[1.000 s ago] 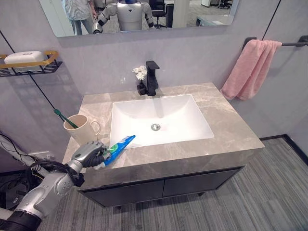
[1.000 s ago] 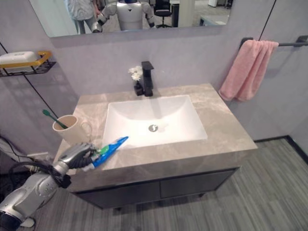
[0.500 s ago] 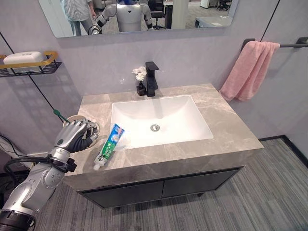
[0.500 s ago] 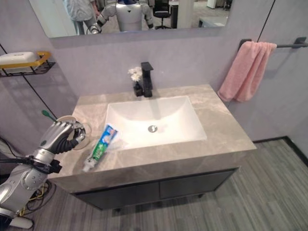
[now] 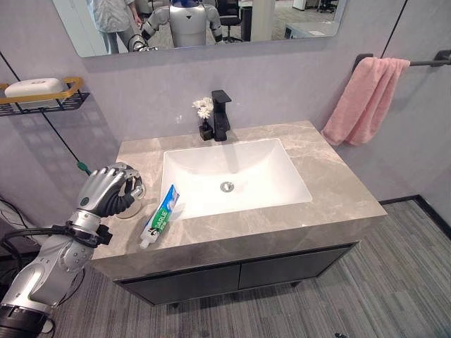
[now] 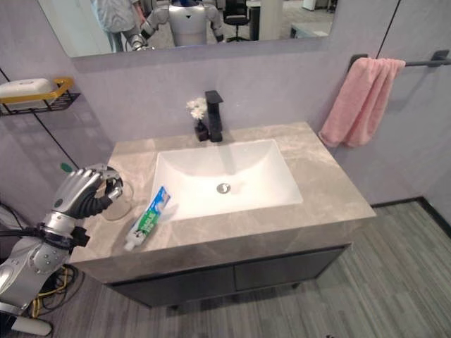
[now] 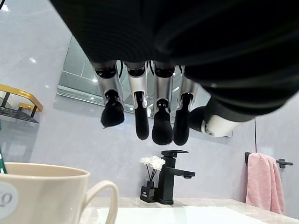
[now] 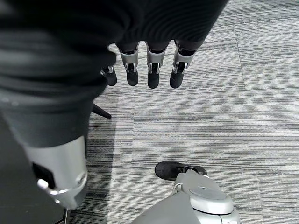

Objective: Put brush and paste in cup on sink, flatten towel.

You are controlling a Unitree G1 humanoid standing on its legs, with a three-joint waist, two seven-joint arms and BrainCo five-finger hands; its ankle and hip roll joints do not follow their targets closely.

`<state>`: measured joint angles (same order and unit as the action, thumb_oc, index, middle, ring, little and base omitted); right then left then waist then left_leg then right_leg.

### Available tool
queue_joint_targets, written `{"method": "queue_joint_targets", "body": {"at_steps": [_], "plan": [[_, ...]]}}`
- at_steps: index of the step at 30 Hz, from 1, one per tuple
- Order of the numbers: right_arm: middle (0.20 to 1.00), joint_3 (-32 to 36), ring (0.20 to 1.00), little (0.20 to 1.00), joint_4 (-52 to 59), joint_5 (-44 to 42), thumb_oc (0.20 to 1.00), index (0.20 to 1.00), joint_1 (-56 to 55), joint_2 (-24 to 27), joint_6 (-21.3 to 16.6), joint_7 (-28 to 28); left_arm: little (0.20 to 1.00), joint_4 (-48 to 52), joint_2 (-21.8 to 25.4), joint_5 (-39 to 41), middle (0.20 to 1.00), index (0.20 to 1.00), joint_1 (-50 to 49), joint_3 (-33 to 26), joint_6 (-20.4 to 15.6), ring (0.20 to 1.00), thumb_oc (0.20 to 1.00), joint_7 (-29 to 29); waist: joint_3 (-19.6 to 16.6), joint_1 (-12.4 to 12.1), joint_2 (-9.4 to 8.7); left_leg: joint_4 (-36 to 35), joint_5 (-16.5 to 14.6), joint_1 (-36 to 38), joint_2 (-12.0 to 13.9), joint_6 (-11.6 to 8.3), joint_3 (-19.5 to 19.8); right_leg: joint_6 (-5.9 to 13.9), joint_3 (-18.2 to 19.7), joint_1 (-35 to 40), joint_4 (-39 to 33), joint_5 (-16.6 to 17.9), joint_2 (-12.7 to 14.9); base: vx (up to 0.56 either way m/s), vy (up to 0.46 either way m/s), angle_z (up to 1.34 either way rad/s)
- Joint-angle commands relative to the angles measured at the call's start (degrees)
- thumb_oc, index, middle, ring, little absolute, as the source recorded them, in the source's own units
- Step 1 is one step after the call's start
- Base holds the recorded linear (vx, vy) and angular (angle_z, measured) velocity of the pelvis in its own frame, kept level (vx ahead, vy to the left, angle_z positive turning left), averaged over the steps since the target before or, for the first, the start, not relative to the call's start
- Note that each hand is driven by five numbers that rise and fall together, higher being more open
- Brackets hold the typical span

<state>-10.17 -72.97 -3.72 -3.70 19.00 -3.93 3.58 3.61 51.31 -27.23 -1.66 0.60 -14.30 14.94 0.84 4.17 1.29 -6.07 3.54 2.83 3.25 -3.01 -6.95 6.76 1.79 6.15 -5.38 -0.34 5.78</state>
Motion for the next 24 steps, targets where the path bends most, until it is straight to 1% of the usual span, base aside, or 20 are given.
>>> {"method": "queue_joint_targets", "body": {"at_steps": [1,2,3,4,6,7,8,12,14,19,24], "plan": [[1.000,-0.64,1.000,1.000,-3.62,-0.86,1.000,1.000,3.07,0.39,-0.93,0.64,0.376,2.56,-0.89,4.50,0.376,0.376,4.87,-4.19,-0.83,0.376,0.376,1.52,-0.98,0.67,-1.99,1.07,-4.28,2.77,5.75,-3.61,-0.72,2.91,-1.50,-2.84,0.38,4.18,4.81,0.00,0.000,0.00],[1.000,-0.67,1.000,1.000,-3.92,-0.68,1.000,1.000,2.96,0.19,-0.91,0.56,0.583,3.05,-2.03,5.51,0.583,0.583,4.34,-5.01,-0.99,0.583,0.583,1.93,-0.92,0.62,-2.04,1.07,-4.28,2.78,5.76,-3.61,-0.75,2.88,-1.51,-2.88,0.38,4.18,4.81,0.00,0.000,0.00],[1.000,-0.52,1.000,1.000,-4.31,-0.53,1.000,1.000,2.81,-0.14,-0.83,0.54,0.696,3.51,-3.79,7.57,0.696,0.696,3.80,-5.84,-1.31,0.696,0.696,2.75,-0.79,0.45,-2.18,1.07,-4.23,2.72,5.75,-3.59,-0.71,2.83,-1.48,-2.96,0.38,4.21,4.83,0.00,0.000,0.00],[1.000,-0.37,1.000,1.000,-4.50,-0.34,1.000,1.000,2.71,-0.30,-0.85,0.60,0.774,3.63,-5.16,9.26,0.774,0.774,2.84,-6.70,-1.47,0.774,0.774,3.22,-0.65,0.36,-2.22,1.07,-4.20,2.69,5.73,-3.54,-0.70,2.80,-1.43,-3.01,0.38,4.22,4.82,0.00,0.000,0.00],[1.000,-0.29,1.000,1.000,-4.98,0.13,1.000,1.000,2.66,-0.23,-0.64,0.56,0.887,3.91,-7.36,11.83,0.887,0.887,0.88,-7.87,-0.90,0.887,0.887,3.17,-0.54,0.36,-2.18,1.07,-4.15,2.58,5.74,-3.49,-0.59,2.76,-1.40,-3.07,0.38,4.24,4.79,0.00,0.000,0.00],[1.000,-0.20,1.000,1.000,-5.32,0.42,1.000,1.000,2.61,-0.21,-0.49,0.49,0.959,4.10,-7.82,12.92,0.959,0.959,0.28,-7.85,-0.55,0.959,0.959,2.34,-0.41,0.27,-2.17,1.07,-4.13,2.49,5.76,-3.46,-0.54,2.75,-1.46,-3.12,0.38,4.26,4.83,0.00,0.000,0.00],[1.000,-0.19,1.000,1.000,-5.87,1.11,1.000,1.000,2.57,-0.16,-0.09,0.25,1.000,4.77,-7.97,13.81,1.000,1.000,-0.72,-7.88,-0.23,1.000,1.000,0.54,-0.30,0.15,-2.13,1.07,-4.13,2.39,5.78,-3.40,-0.40,2.73,-1.60,-3.13,0.38,4.27,4.86,0.00,0.000,0.00],[1.000,-0.20,1.000,1.000,-6.50,2.22,1.000,1.000,2.58,-0.16,0.46,-0.21,1.000,6.31,-8.07,14.27,1.000,1.000,-2.77,-8.53,0.59,1.000,1.000,-1.80,-0.25,-0.02,-2.05,1.07,-4.11,2.28,5.86,-3.34,-0.12,2.68,-1.85,-2.96,0.38,4.18,4.92,0.00,0.000,0.00],[1.000,-0.02,1.000,1.000,-5.97,2.30,1.000,1.000,2.62,-0.13,0.49,-0.46,1.000,6.94,-8.20,14.09,1.000,1.000,-3.86,-8.28,1.07,1.000,1.000,-3.85,-0.09,-0.12,-1.96,1.07,-4.09,2.21,5.83,-3.30,0.03,2.65,-1.97,-2.91,0.38,4.16,4.95,0.00,0.000,0.00],[1.000,-0.14,1.000,1.000,-5.56,2.37,1.000,1.000,2.95,-0.26,0.61,-0.73,1.000,7.60,-8.88,13.27,1.000,1.000,-5.69,-7.81,1.96,1.000,1.000,-5.56,-0.02,-0.37,-1.80,1.07,-4.13,2.24,5.84,-3.21,0.13,2.58,-1.93,-2.86,0.38,4.16,4.94,0.00,0.000,0.00],[1.000,-0.16,1.000,1.000,-5.32,2.33,1.000,1.000,3.18,-0.41,0.75,-0.71,1.000,8.71,-10.08,14.21,1.000,1.000,-7.65,-6.93,2.46,1.000,1.000,-7.90,0.13,-0.58,-1.59,1.07,-4.13,2.20,5.87,-3.10,0.23,2.56,-1.97,-2.87,0.38,4.06,4.91,0.00,0.000,0.00]]}}
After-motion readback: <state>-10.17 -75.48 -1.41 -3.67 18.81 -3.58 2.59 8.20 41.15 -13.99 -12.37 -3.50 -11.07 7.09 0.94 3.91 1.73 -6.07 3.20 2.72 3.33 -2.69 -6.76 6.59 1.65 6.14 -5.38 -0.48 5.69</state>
